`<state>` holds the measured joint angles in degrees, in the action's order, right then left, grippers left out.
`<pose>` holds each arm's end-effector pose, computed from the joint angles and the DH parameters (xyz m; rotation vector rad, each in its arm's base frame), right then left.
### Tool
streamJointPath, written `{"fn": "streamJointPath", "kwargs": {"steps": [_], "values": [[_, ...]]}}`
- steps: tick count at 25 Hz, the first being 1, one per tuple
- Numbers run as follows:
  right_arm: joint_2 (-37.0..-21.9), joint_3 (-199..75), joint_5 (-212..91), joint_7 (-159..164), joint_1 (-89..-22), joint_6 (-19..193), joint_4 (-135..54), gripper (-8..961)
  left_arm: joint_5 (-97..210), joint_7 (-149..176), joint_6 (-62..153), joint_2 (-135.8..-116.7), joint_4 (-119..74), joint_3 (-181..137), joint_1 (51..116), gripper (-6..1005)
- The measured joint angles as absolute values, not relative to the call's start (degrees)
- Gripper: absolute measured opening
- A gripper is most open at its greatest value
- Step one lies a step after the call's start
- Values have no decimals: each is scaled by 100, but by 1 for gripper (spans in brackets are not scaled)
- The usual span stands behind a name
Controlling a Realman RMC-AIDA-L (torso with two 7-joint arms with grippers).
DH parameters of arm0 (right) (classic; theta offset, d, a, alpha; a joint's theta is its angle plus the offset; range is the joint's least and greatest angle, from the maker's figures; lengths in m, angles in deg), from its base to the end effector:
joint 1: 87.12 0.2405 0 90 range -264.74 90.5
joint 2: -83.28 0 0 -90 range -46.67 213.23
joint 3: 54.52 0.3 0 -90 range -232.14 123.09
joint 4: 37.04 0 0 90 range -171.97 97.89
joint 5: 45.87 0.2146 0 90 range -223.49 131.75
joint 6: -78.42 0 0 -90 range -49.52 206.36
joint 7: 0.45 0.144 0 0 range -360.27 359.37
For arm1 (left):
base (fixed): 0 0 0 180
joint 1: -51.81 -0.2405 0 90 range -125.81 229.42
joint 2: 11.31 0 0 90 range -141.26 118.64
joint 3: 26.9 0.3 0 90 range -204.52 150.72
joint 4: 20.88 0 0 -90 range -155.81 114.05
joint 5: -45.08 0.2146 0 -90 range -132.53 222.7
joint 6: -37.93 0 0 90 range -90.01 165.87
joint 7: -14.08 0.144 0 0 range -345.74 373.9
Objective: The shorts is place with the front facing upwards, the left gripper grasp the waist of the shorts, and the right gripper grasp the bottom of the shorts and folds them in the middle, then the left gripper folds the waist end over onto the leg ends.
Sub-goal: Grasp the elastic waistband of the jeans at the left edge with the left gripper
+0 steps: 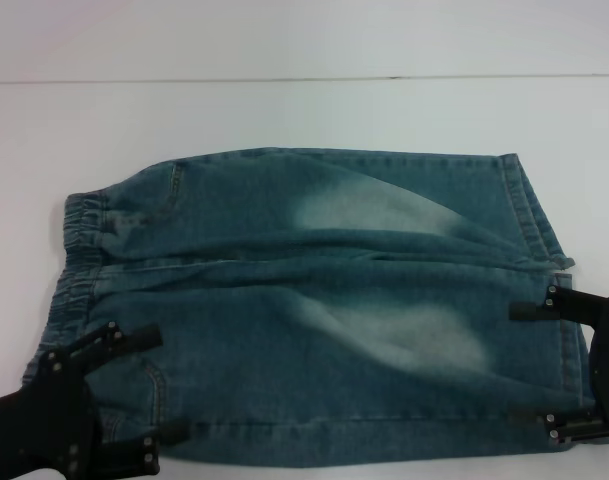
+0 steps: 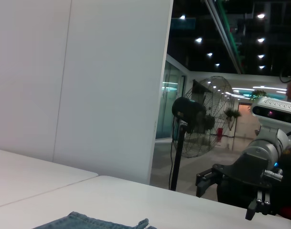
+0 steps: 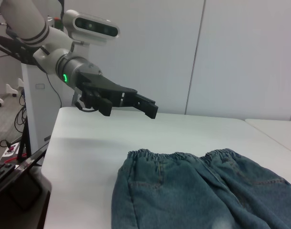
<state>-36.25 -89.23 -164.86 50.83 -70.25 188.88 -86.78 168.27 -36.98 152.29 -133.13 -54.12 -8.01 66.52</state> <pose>0.3384 0.2534 0.0167 -2.8145 -0.0270 0.6599 -0.3511 0.2079 -0.0170 -2.6158 -0.3896 -1.0530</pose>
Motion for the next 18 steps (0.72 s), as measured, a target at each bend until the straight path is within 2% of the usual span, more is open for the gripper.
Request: {"fn": "streamJointPath", "kwargs": {"steps": [18], "values": [[-3625,-8924,-16488,5096,-7020,18894,-8678,949,16783,-3994,15237,-13305,-5512,-846,6666,949]]}}
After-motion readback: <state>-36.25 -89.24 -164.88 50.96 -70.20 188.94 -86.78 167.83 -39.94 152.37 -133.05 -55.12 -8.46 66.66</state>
